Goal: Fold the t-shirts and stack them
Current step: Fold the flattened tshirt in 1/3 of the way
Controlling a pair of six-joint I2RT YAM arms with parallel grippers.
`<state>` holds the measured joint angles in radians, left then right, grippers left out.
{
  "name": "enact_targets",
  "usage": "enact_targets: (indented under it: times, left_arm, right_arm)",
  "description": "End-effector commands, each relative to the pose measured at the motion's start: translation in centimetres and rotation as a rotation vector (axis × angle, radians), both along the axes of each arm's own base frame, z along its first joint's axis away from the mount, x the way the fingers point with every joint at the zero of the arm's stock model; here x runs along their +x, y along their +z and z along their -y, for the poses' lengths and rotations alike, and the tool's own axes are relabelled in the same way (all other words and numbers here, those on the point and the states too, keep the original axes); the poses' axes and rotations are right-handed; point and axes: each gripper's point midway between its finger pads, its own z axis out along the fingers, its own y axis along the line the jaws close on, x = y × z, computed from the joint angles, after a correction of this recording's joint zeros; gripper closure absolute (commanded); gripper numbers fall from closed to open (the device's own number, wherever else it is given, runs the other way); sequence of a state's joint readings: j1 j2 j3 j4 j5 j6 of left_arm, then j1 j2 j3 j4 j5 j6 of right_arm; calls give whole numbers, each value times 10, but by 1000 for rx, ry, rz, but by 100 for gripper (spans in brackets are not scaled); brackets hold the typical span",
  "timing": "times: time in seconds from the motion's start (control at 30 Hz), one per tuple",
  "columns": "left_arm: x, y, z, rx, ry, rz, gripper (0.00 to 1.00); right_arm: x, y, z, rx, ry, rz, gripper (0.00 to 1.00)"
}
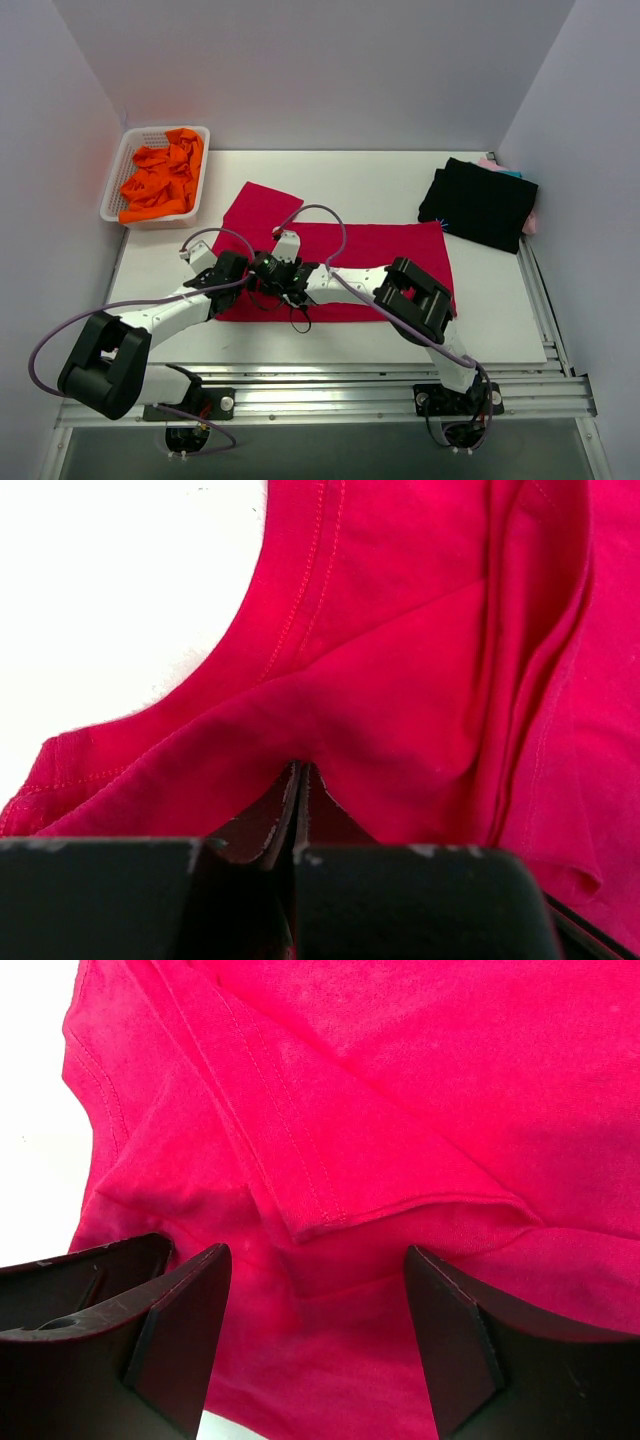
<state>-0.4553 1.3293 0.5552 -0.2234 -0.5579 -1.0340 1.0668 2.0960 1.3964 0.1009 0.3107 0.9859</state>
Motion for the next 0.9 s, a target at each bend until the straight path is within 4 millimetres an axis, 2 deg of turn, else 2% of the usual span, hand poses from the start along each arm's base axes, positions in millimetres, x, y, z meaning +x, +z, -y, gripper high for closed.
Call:
enact_targets:
  times: [0.0, 0.33, 0.67, 0.87]
  left_arm:
    - [6, 2, 2, -15, -2, 26, 97]
    - [5, 3, 2, -17, -5, 31, 98]
    - [4, 3, 3, -8, -11, 33, 98]
    - [3, 3, 5, 7, -17, 33, 98]
  right_arm:
    - [7, 21, 0, 33, -36, 34, 34]
    - [20, 14, -4, 25, -42, 40, 34]
    - [47, 5, -8, 35, -50, 36, 35]
    - [66, 11, -6, 45, -62, 47, 35]
